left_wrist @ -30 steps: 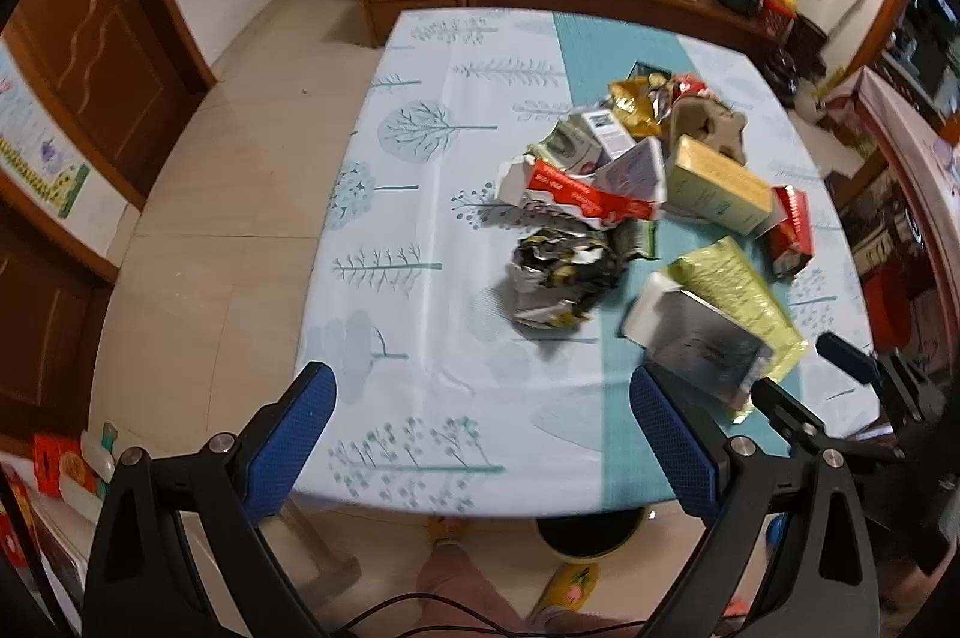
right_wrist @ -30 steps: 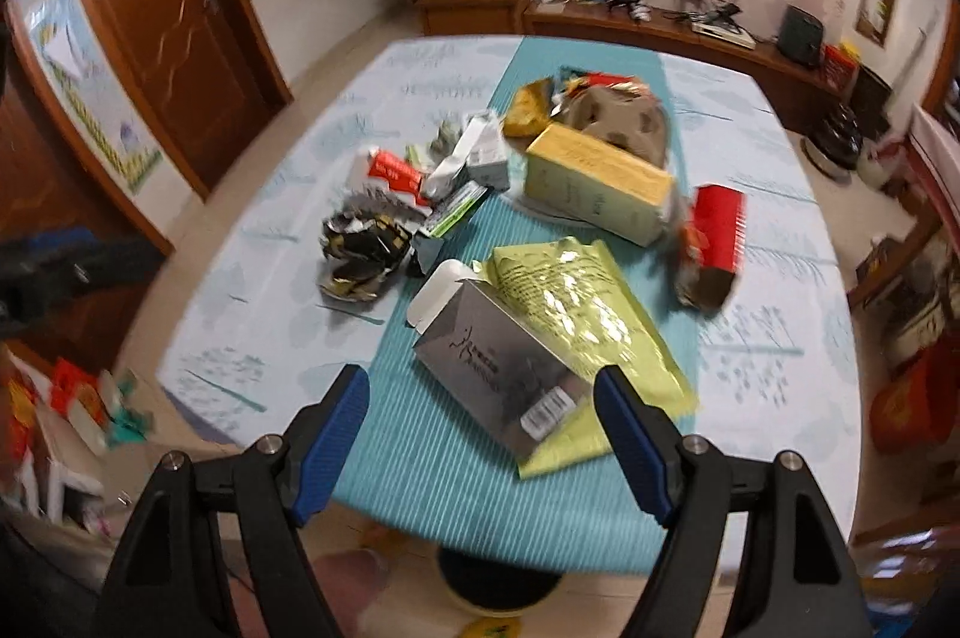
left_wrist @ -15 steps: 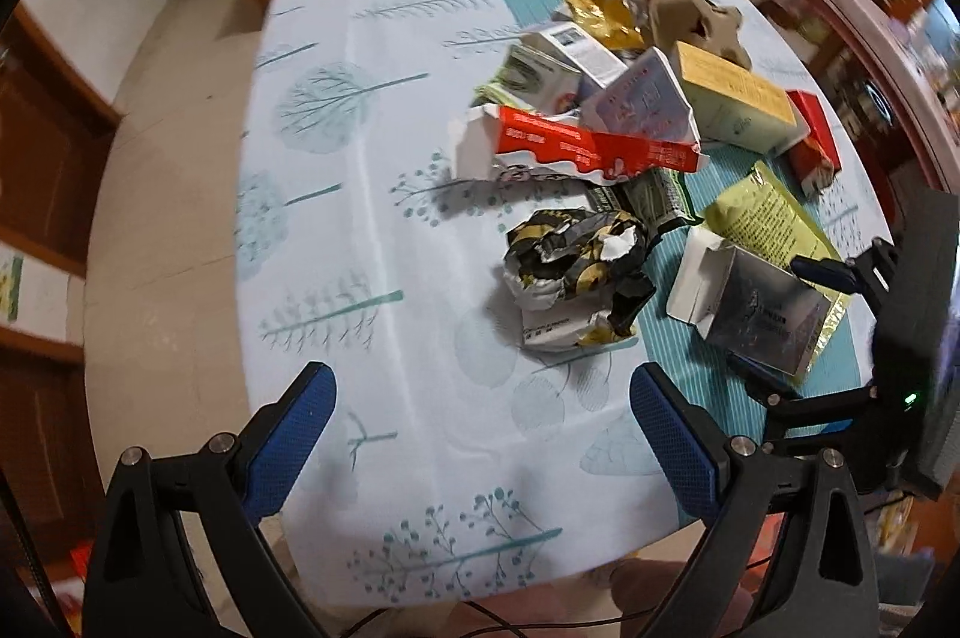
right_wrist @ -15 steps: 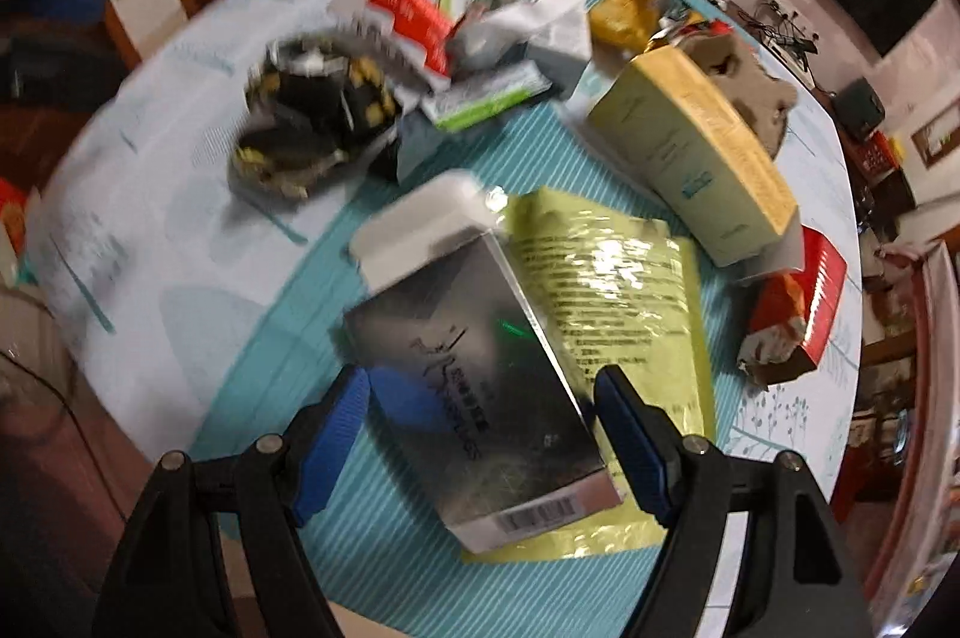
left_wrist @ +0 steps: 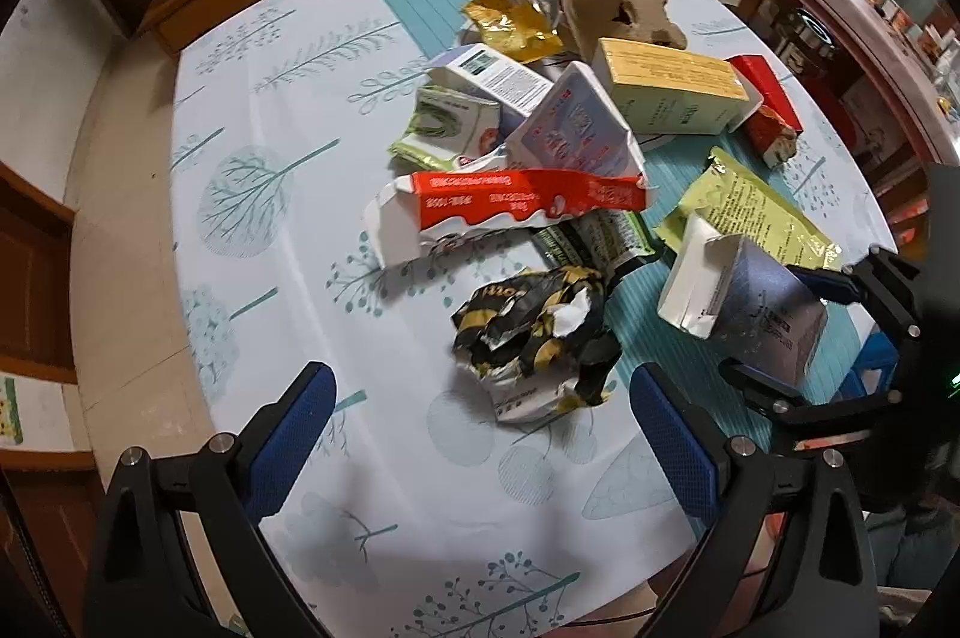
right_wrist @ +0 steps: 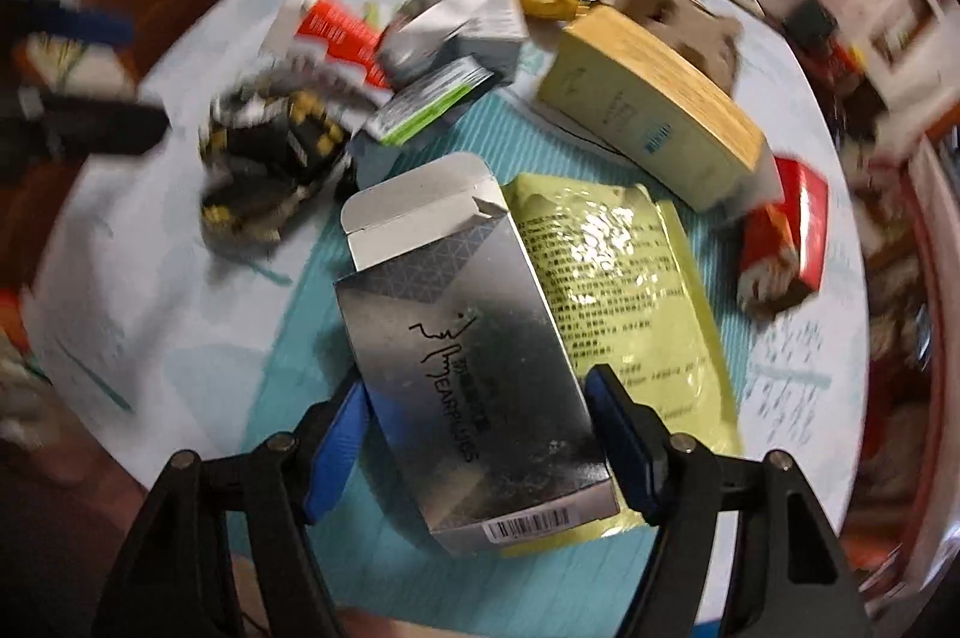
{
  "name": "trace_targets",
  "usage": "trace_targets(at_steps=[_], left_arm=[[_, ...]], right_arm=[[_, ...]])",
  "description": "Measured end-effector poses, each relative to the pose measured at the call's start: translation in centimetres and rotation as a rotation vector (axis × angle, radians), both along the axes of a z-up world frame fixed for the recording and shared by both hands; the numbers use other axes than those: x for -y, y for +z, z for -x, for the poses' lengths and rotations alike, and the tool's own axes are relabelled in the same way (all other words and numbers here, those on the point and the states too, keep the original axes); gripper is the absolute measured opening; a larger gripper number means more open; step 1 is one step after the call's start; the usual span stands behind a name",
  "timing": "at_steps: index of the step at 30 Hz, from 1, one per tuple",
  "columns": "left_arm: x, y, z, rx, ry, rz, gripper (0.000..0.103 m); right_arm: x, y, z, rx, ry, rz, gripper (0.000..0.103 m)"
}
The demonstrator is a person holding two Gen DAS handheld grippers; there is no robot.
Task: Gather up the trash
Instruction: 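Grasp the silver earplugs box with the right tool while the left tool grasps the black-gold wrapper, then lift both held items off the table and carry them toward the black bin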
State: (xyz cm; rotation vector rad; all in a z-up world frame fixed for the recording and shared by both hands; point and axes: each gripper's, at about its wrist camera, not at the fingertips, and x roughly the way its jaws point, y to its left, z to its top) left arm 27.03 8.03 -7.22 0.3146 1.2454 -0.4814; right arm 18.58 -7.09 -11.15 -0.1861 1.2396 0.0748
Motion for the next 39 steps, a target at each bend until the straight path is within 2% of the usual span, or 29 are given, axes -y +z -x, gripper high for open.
trace_targets(at_steps=[7, 13, 19, 26, 27, 28, 29, 33, 39], left_arm=[[0.7, -0.3, -1.3, -0.051, -0.026, 0.053, 0.098], [0.9, -1.6, -2.7, -0.104, -0.004, 0.079, 0.098], [2.0, -3.0, -3.3, -0.145, -0.029, 0.079, 0.098], [4.7, -5.0, -3.1, -0.123, -0.078, -0.005, 0.098], [5.0, -5.3, -3.1, -0.121, -0.078, -0.016, 0.096], [5.1, -5.6, -3.1, -0.122, -0.078, -0.019, 0.084], [5.3, -5.9, -3.0, -0.129, -0.081, -0.028, 0.077], [5.4, -6.0, -2.5, -0.128, -0.091, -0.034, 0.073], [4.2, -4.6, -1.2, -0.141, -0.071, 0.027, 0.071]], right_arm=[[3.8, 2.4, 1.6, 0.064, -0.325, -0.343, 0.072], [5.6, 3.1, 3.5, 0.108, -0.513, -0.519, 0.072], [5.6, 2.3, 4.2, 0.091, -0.577, -0.537, 0.072], [5.6, 2.8, 4.8, 0.102, -0.591, -0.526, 0.072], [5.5, 2.9, 4.9, 0.101, -0.589, -0.522, 0.072], [5.4, 3.0, 5.0, 0.099, -0.587, -0.515, 0.072], [5.3, 3.1, 4.8, 0.097, -0.583, -0.505, 0.072], [4.9, 4.2, 5.4, 0.108, -0.559, -0.471, 0.072], [4.6, 5.9, 6.3, 0.14, -0.534, -0.421, 0.072]])
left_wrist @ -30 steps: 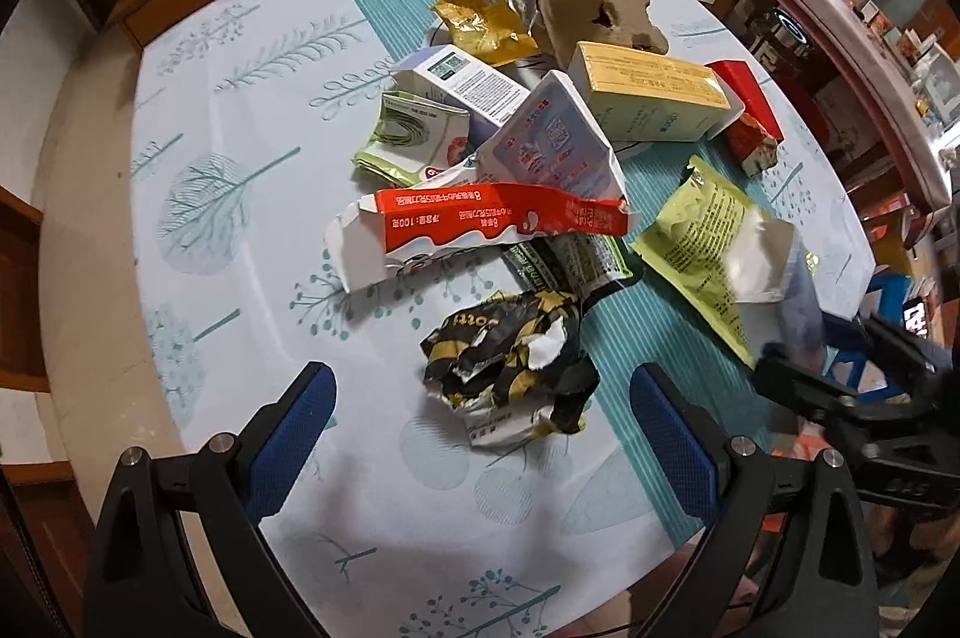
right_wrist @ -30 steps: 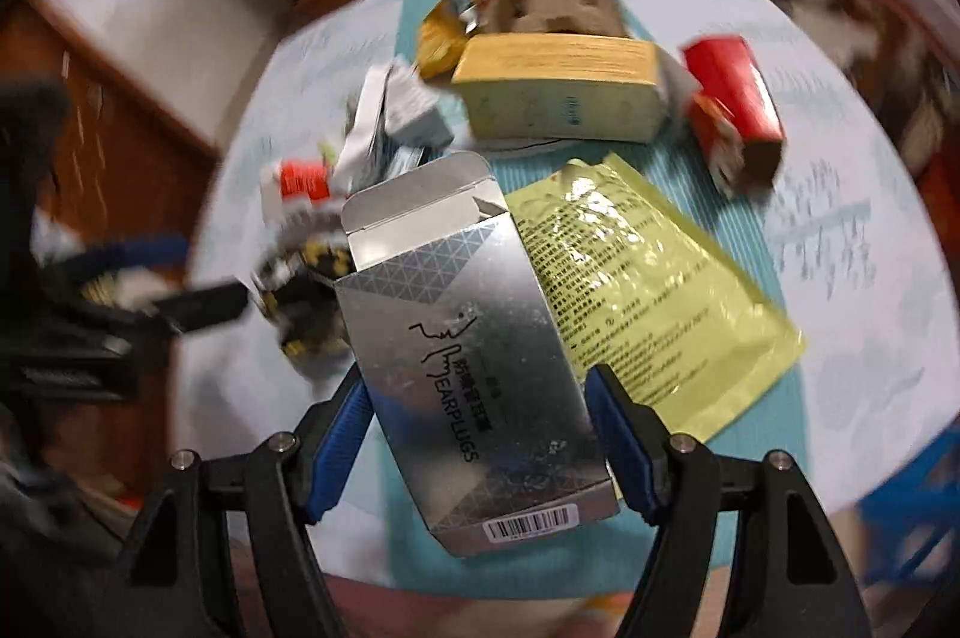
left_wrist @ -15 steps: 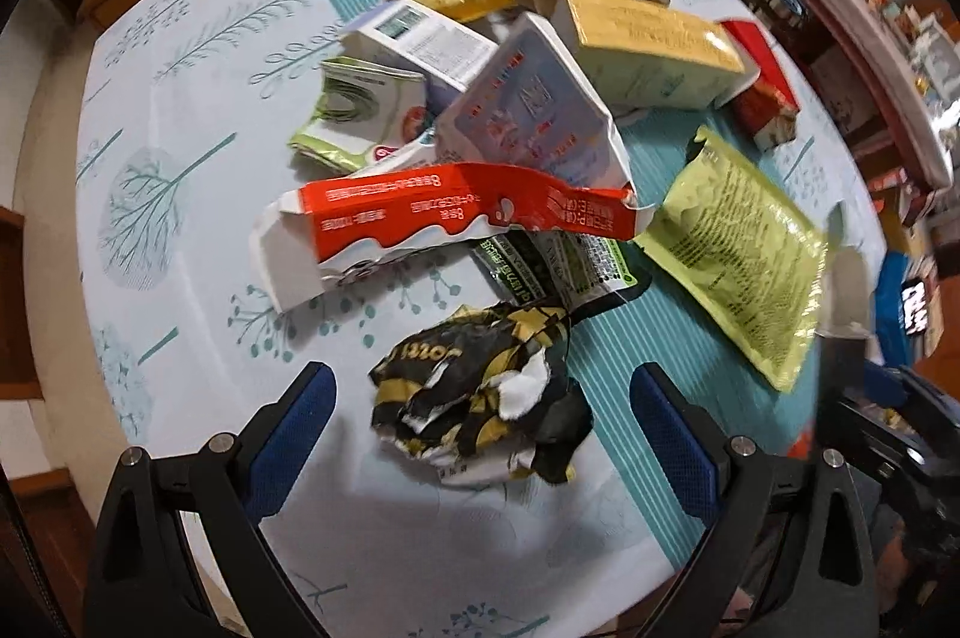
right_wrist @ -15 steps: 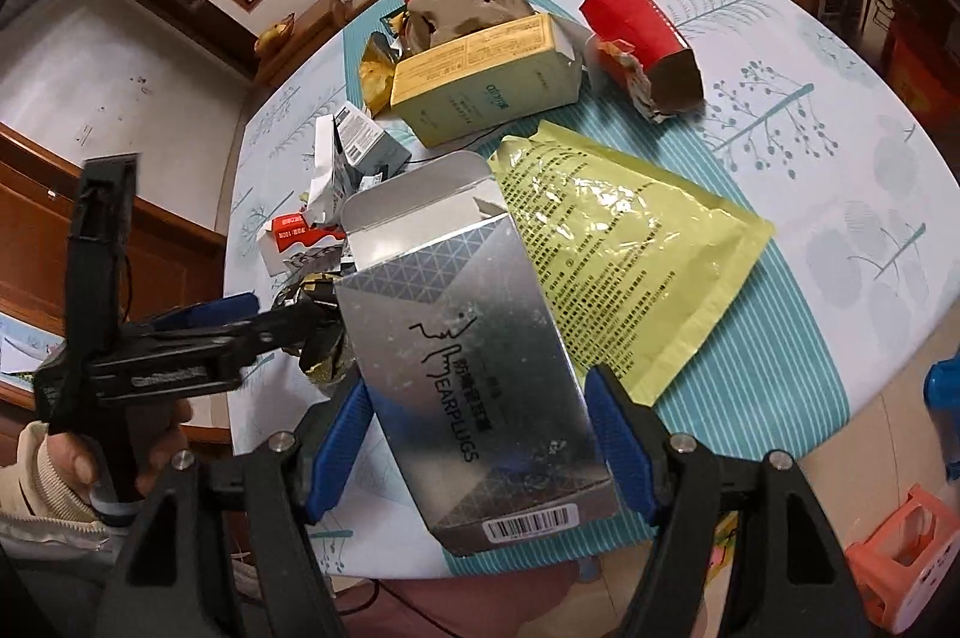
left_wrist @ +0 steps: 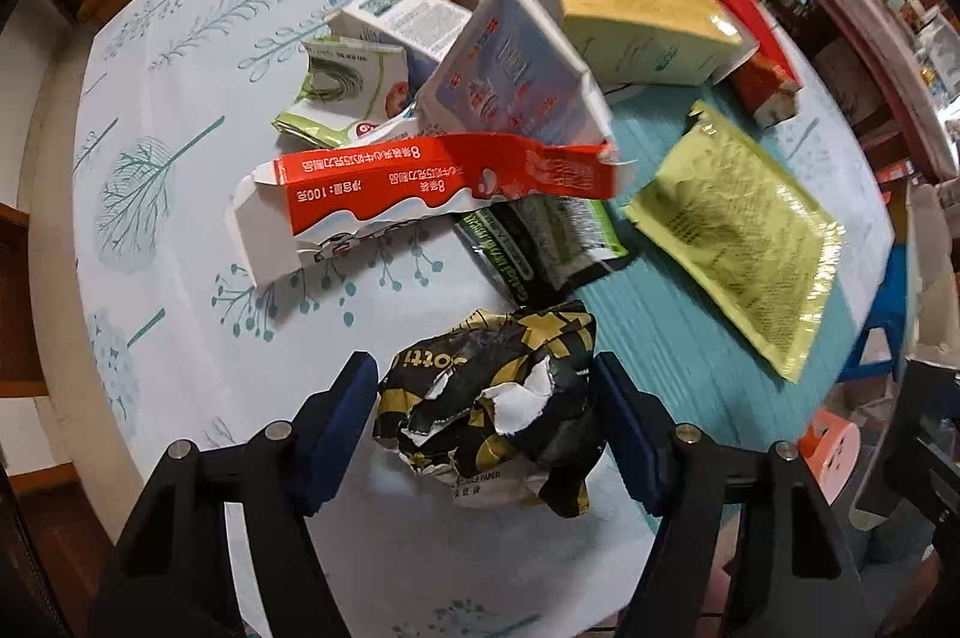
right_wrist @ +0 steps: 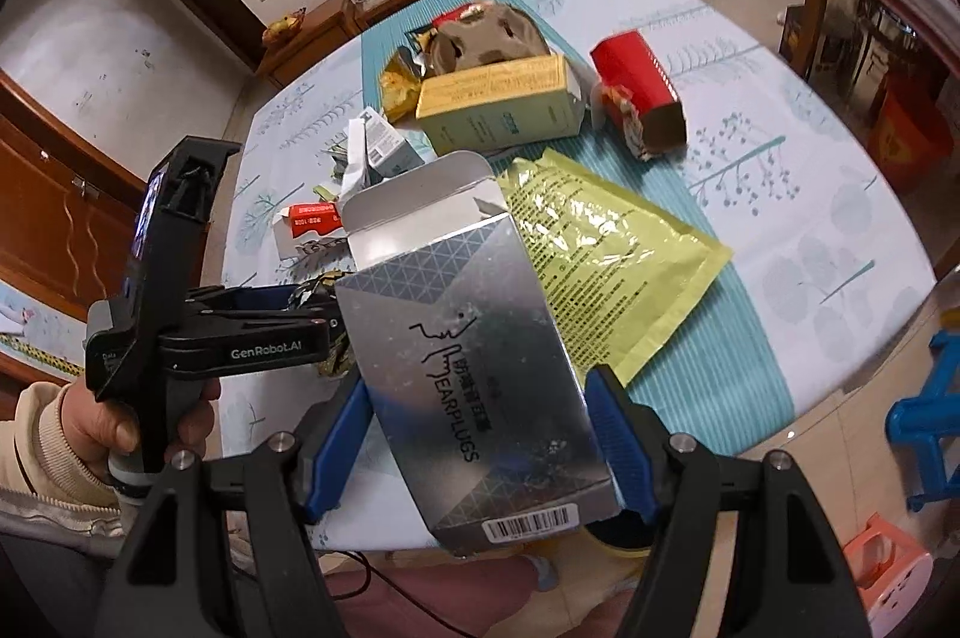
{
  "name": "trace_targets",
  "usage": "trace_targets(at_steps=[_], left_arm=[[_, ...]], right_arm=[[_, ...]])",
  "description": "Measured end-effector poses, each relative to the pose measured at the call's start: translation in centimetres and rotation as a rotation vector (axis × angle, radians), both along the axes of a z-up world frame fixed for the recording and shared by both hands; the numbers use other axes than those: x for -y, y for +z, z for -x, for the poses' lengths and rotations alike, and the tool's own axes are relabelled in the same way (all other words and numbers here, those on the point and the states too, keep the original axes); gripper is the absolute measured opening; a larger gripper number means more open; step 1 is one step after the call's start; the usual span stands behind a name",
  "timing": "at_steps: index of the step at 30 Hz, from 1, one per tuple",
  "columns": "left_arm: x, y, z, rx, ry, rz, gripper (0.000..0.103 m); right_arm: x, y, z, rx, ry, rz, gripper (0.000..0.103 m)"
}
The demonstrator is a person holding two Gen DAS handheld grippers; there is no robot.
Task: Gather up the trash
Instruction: 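Lift both held items off the table and carry them toward the black bin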
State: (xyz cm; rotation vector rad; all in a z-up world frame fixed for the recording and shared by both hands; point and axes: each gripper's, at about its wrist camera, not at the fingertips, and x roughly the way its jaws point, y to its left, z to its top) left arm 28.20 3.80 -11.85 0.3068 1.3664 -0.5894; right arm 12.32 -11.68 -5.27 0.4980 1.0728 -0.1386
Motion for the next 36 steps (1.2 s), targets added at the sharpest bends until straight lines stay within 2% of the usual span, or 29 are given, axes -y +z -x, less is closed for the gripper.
trace_targets(at_steps=[12, 21, 24, 30, 36], left_arm=[[-1.3, 6.6, 4.6, 0.137, -0.047, 0.12, 0.071], [0.3, 8.9, 10.2, 0.209, -0.093, 0.11, 0.071], [1.5, 9.5, 12.3, 0.222, -0.073, 0.105, 0.071], [4.9, 10.8, 17.7, 0.246, 0.014, 0.104, 0.071], [8.4, 9.7, 23.5, 0.216, 0.068, 0.083, 0.071]], right_arm=[[-0.9, 1.7, 1.8, -0.003, 0.08, 0.076, 0.072], [-0.4, 1.4, 4.3, 0.004, 0.134, 0.053, 0.072], [0.8, 1.5, 5.5, 0.022, 0.155, 0.033, 0.072], [3.6, 2.3, 9.0, 0.051, 0.259, 0.057, 0.072], [8.2, 1.5, 13.9, 0.064, 0.269, -0.011, 0.072]])
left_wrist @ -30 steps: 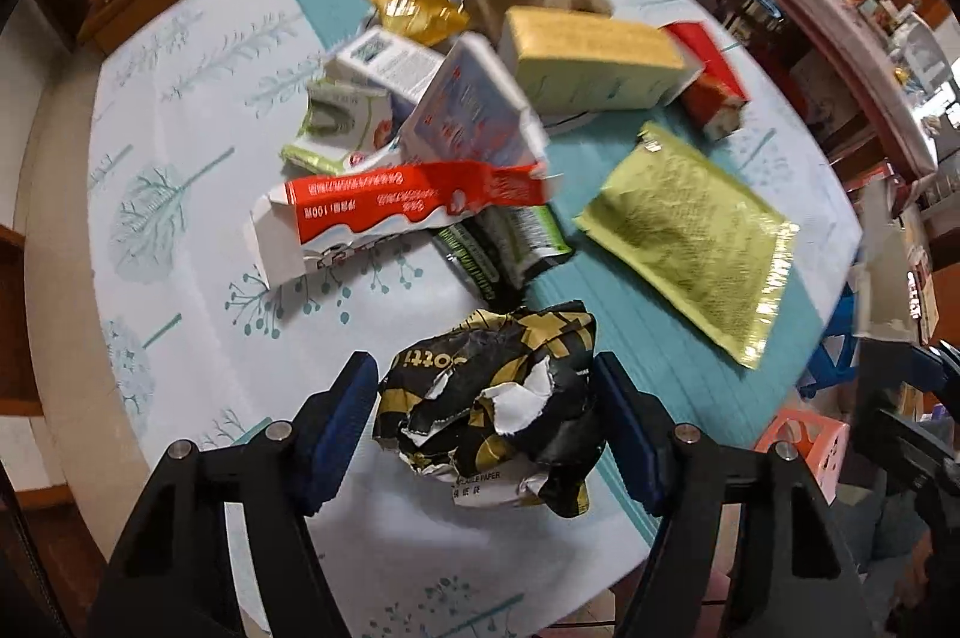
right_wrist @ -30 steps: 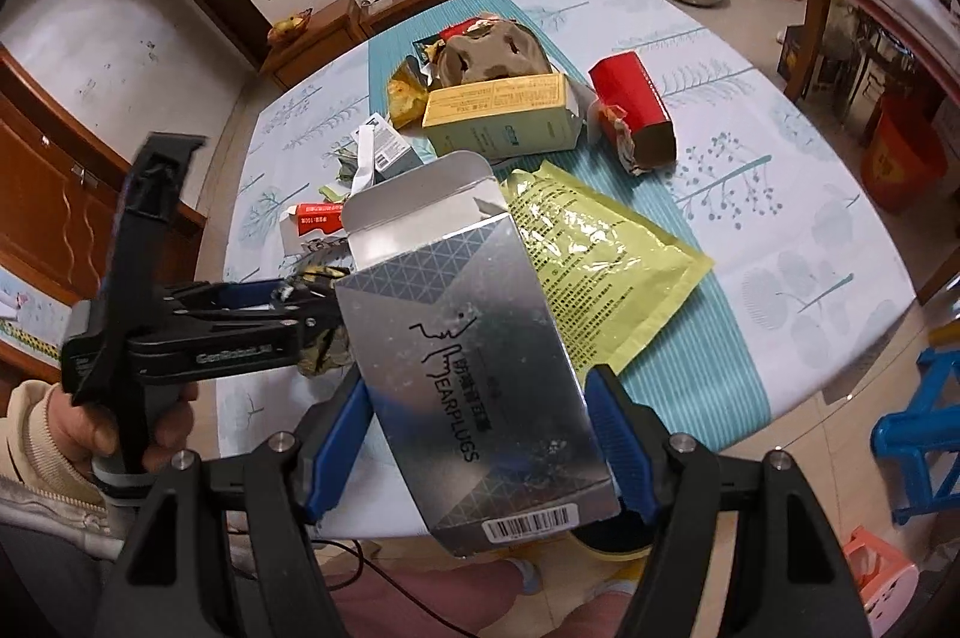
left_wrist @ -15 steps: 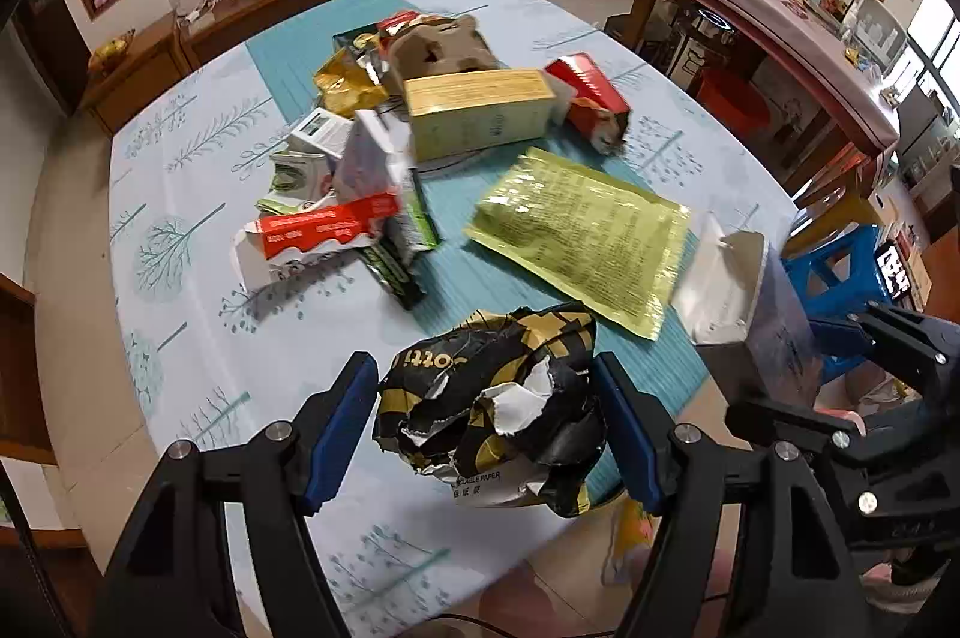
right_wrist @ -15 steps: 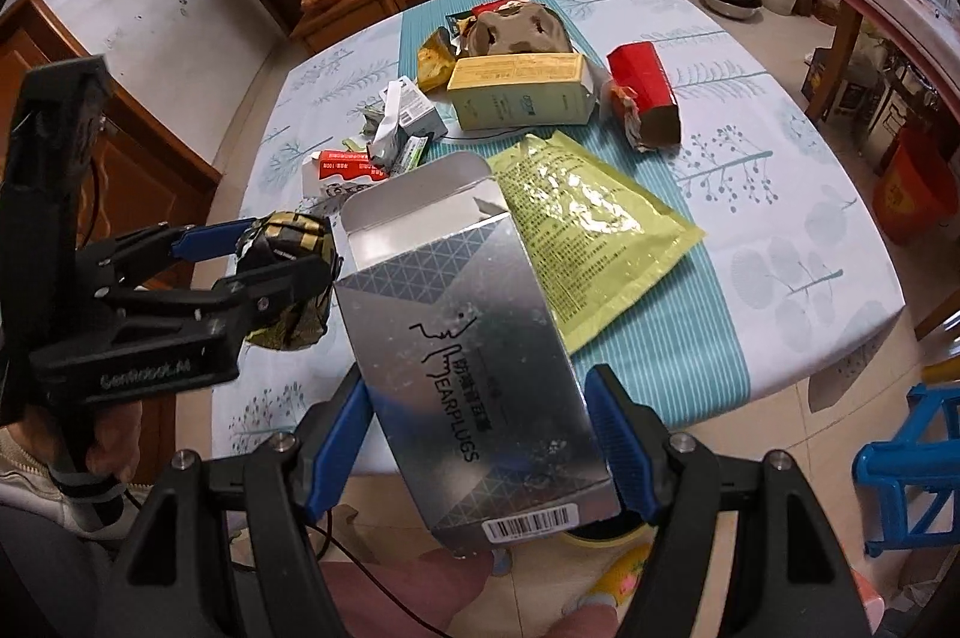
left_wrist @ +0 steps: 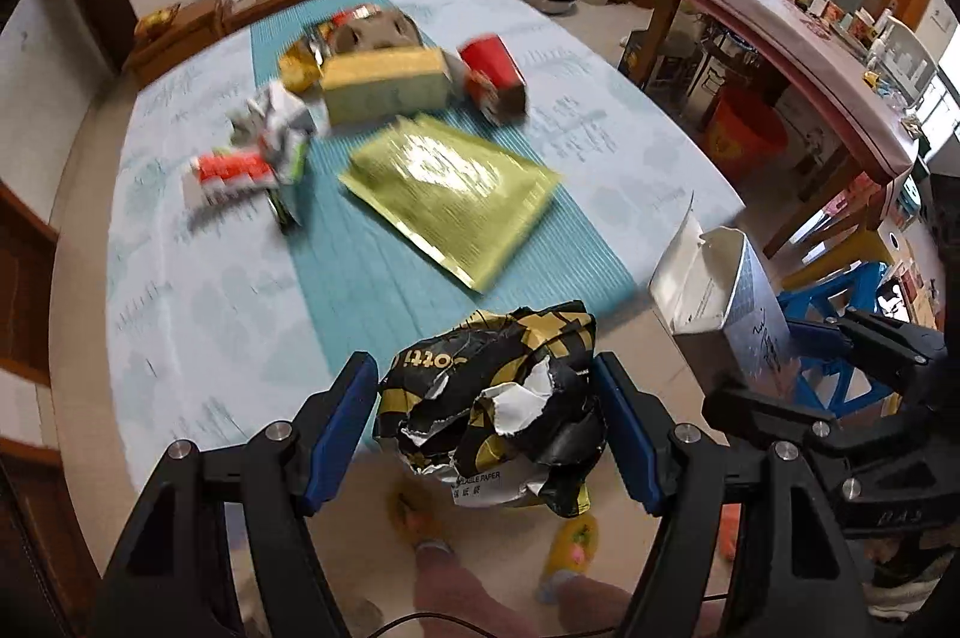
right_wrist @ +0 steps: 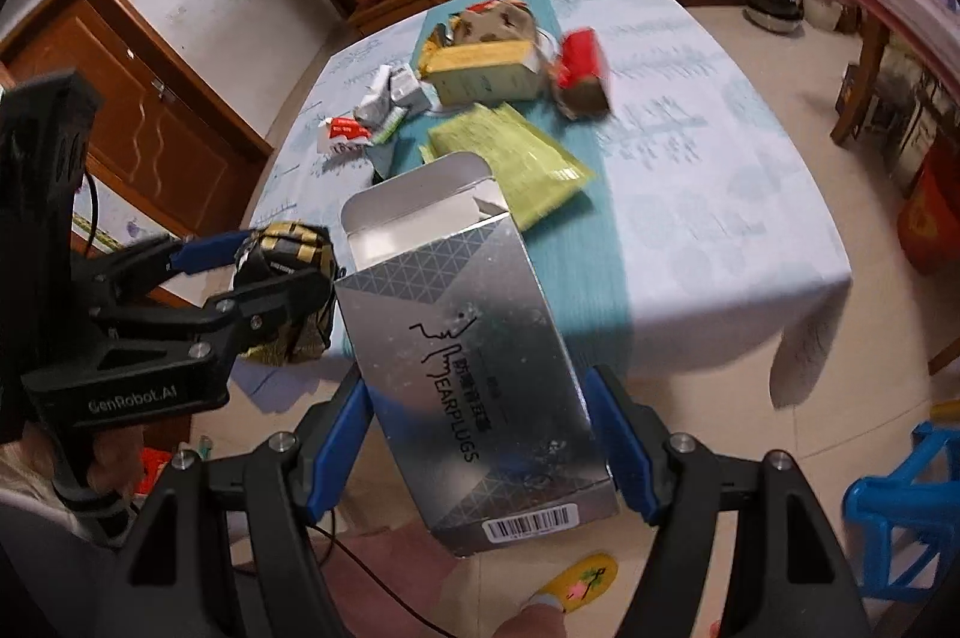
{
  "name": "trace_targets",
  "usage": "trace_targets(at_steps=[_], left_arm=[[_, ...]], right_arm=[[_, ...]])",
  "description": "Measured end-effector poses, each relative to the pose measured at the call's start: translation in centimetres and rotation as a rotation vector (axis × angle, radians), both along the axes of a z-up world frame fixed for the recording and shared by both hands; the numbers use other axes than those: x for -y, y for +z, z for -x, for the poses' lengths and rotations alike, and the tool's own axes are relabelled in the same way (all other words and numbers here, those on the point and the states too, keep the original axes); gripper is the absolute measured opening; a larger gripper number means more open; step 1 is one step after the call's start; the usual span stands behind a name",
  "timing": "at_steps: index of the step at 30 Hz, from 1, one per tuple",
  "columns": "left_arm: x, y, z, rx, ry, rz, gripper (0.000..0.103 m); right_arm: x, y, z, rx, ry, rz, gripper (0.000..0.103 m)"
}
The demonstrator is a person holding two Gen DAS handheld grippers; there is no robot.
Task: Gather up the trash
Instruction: 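Lift both held items off the table and carry them toward the black bin, then open the left tool over the bin while the right tool releases the earplugs box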
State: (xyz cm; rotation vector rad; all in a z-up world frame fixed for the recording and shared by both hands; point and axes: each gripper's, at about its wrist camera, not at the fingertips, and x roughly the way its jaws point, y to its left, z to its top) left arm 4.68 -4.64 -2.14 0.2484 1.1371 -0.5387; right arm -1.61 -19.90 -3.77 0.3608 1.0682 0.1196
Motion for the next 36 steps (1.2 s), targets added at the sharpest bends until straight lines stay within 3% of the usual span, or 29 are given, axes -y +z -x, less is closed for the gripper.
trace_targets(at_steps=[11, 17, 29, 36], left_arm=[[3.7, -4.8, 6.6, -0.065, -0.028, -0.139, 0.071], [4.5, -10.8, 7.2, -0.152, -0.03, -0.149, 0.071], [5.8, -25.9, 6.3, -0.175, -0.009, -0.147, 0.073], [5.5, -31.1, 5.8, -0.18, 0.023, -0.169, 0.075]], right_arm=[[5.2, -8.3, 6.7, -0.126, -0.122, -0.238, 0.072], [6.4, -15.2, 8.7, -0.223, -0.256, -0.347, 0.072], [6.2, -29.9, 8.3, -0.347, -0.434, -0.377, 0.072], [5.8, -35.2, 6.8, -0.375, -0.458, -0.377, 0.072]])
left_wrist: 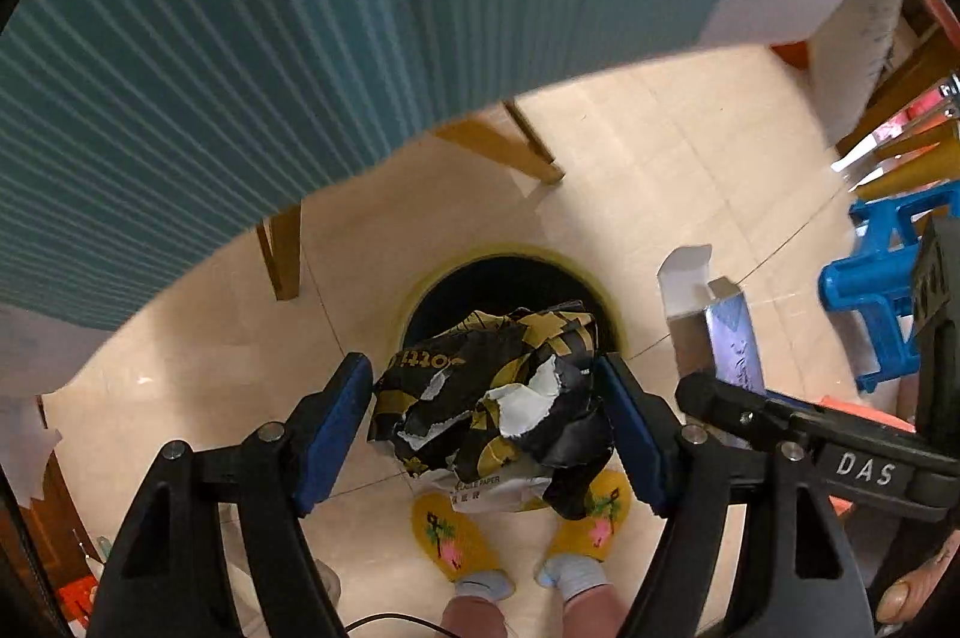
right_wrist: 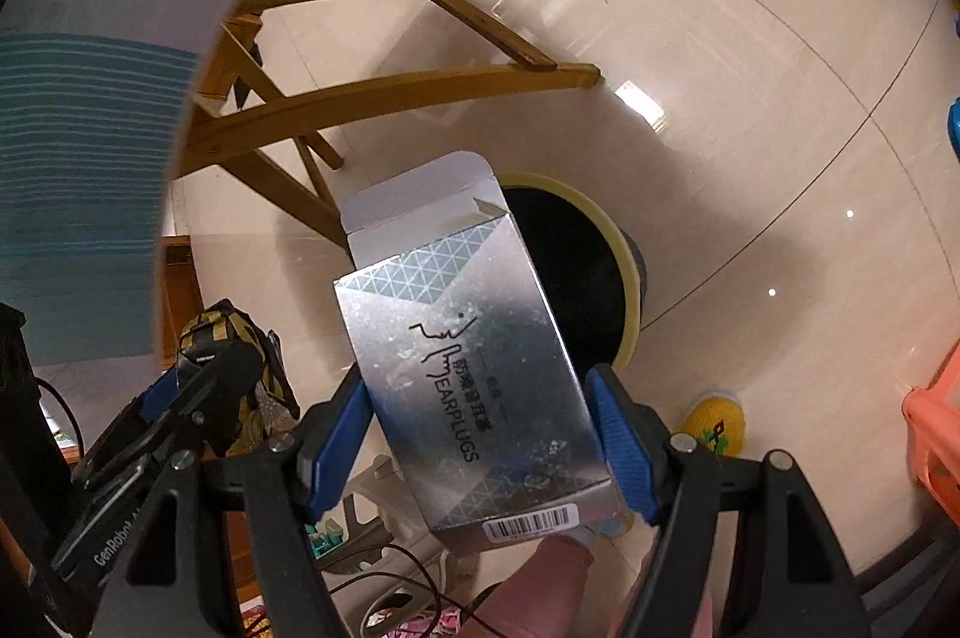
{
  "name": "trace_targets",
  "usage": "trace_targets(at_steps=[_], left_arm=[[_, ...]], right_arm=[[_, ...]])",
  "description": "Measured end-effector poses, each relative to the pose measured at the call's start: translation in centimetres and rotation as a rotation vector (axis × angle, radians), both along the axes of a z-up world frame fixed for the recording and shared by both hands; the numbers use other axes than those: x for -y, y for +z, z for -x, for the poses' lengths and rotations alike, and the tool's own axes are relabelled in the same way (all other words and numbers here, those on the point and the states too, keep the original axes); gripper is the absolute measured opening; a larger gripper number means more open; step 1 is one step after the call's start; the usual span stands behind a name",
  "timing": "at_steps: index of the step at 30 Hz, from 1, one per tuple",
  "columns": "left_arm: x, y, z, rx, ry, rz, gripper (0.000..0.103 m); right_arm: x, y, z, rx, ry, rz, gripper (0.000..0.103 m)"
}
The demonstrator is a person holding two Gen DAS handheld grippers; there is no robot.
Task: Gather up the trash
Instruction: 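Open the left tool over the bin while the right tool releases the earplugs box, then raise both open tools back toward the table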
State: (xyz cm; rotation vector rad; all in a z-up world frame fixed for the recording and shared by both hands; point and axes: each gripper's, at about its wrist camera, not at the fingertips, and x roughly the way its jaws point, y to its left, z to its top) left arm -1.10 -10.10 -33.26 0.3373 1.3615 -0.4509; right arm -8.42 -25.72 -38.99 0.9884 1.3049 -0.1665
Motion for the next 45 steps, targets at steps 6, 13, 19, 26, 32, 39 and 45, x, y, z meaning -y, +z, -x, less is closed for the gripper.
trace_targets(at_steps=[6, 13, 19, 26, 32, 39, 45], left_arm=[[-0.6, -1.8, -0.2, -0.004, 0.034, -0.018, 0.094], [-2.4, -1.5, -1.2, 0.003, 0.066, -0.025, 0.095], [-4.1, -0.2, -1.3, 0.026, 0.088, -0.027, 0.095], [-5.6, 2.1, -1.2, 0.041, 0.118, -0.02, 0.095], [-6.5, 5.6, -0.9, 0.059, 0.142, 0.009, 0.095], [-7.2, 12.3, -0.6, 0.079, 0.155, 0.055, 0.095], [-8.0, 19.9, -0.6, 0.146, 0.159, 0.089, 0.095]], right_arm=[[-0.6, -2.2, -1.4, -0.022, 0.01, 0.004, 0.072], [-1.8, -3.7, -2.3, -0.05, 0.053, 0.01, 0.073], [-3.0, -3.8, -3.5, -0.053, 0.076, 0.012, 0.075], [-3.7, -2.1, -4.2, -0.027, 0.077, 0.053, 0.083], [-3.6, 0.8, -4.6, -0.015, 0.09, 0.082, 0.083], [-4.5, 7.9, -4.1, 0.044, 0.139, 0.122, 0.083], [-5.3, 15.7, -2.7, 0.135, 0.182, 0.148, 0.083]])
